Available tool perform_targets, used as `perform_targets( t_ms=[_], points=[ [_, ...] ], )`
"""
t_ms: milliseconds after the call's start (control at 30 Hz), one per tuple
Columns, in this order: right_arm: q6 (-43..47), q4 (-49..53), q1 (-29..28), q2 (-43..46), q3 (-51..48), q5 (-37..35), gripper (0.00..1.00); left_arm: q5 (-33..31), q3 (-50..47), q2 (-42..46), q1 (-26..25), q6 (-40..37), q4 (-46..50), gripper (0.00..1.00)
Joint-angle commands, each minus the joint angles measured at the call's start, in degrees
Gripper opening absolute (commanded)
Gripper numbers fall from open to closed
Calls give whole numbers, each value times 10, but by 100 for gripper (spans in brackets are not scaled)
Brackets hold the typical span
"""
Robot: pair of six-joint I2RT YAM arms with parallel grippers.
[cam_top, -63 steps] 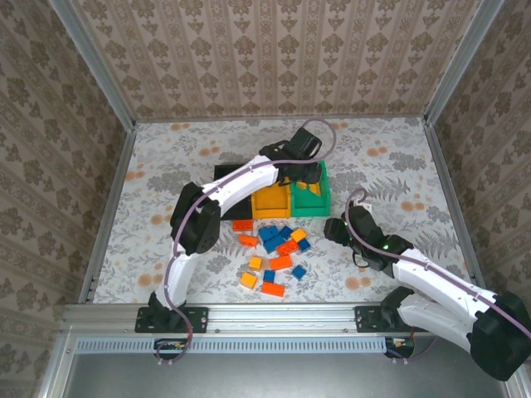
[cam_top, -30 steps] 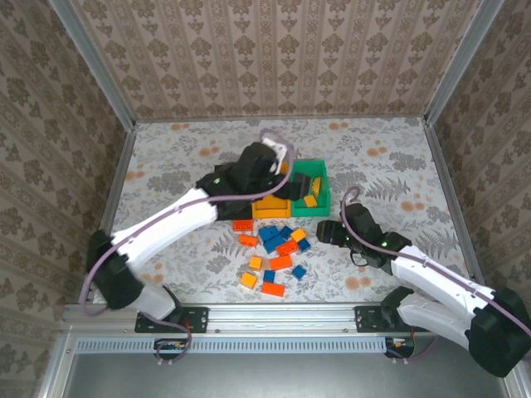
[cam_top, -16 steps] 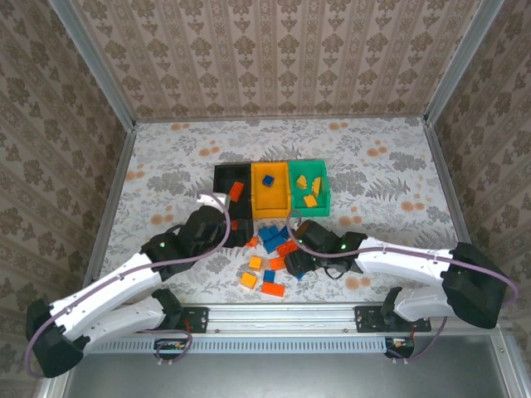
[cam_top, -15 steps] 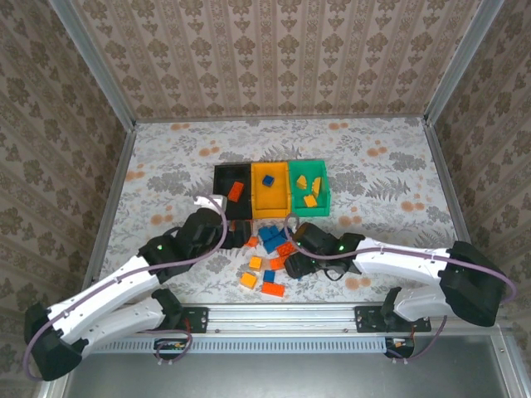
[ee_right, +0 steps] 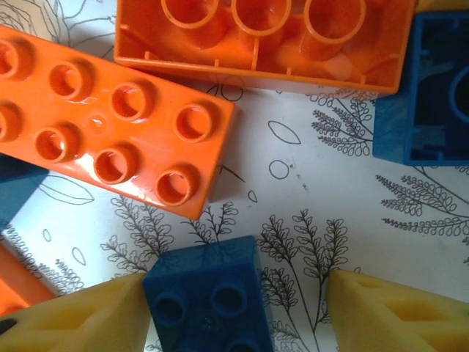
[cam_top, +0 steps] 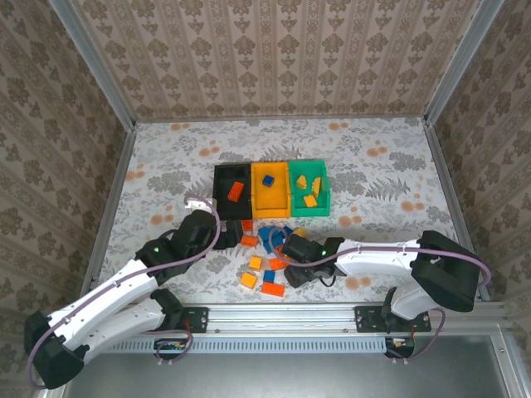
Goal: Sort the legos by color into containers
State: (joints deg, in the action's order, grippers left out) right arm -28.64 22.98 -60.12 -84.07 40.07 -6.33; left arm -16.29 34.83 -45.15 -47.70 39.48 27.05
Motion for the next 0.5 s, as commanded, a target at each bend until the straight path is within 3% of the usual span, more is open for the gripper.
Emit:
perform_targets(
  t_ms=[0,267,467],
  points=[
    [1,2,-6,-18,18,-30,60,11,-6,-2,8,15,5,100],
    [1,-1,-6,13,2,-37,34,14,-15,5,12,21,-1,100],
    [19,31,0,96,42,-65,29,16,-23,10,15,24,3,100]
  ],
)
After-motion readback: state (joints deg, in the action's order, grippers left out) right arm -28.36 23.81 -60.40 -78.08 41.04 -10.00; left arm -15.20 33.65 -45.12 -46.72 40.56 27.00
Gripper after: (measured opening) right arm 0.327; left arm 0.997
